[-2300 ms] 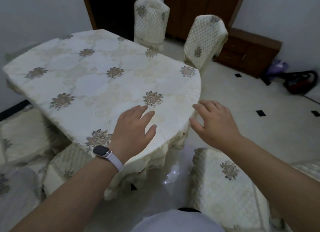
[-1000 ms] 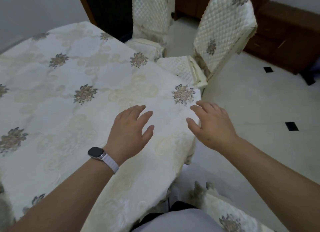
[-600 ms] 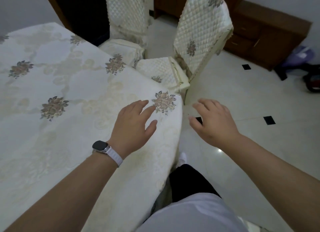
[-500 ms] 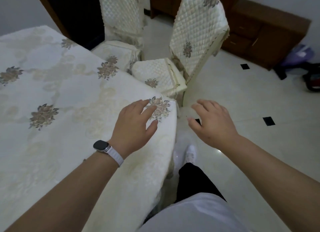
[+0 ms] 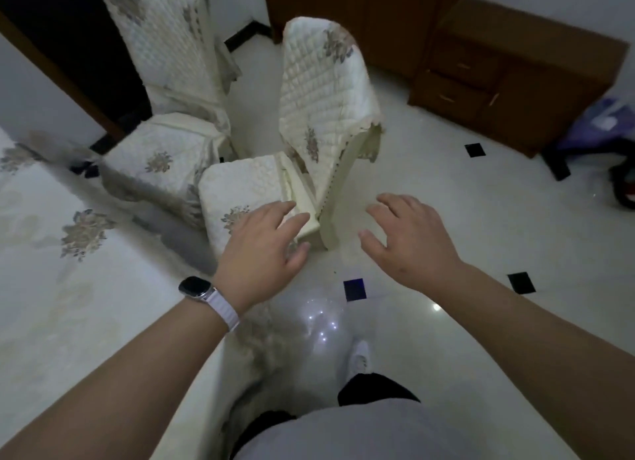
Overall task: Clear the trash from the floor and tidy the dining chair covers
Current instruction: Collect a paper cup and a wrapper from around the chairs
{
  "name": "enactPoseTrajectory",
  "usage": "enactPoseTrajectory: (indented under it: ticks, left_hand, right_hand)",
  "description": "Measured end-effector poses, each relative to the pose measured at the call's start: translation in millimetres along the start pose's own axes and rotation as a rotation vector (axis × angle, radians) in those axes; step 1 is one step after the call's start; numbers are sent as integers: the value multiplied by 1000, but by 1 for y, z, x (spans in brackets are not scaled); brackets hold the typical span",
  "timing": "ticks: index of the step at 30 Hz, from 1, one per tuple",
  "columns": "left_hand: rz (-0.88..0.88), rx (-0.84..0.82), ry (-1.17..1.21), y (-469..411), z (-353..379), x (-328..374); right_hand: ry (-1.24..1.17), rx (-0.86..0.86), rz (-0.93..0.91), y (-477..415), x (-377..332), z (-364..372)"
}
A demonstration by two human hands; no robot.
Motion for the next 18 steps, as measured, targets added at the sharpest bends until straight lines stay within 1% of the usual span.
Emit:
enactPoseTrajectory:
  ticks: [7,15,18]
  left_hand:
    - [93,-7,15,-142,3,69]
    - [223,10,26,-283,31,122]
    - [233,23,25,-342,52,132]
  right_hand:
    - [4,107,65,-48,116,-71]
    - [-1,172,120,-102,225,-113]
    - [29,181,115,-131,269,-124]
Point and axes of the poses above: each hand's wrist, its own y-axis away from the middle knuckle, its own z-axis out of the palm, x = y × z, the point moved 5 cm from there along -y, towards the middle knuckle, and after that the axes turned 7 degrees about -y, right-handed, at the moved point
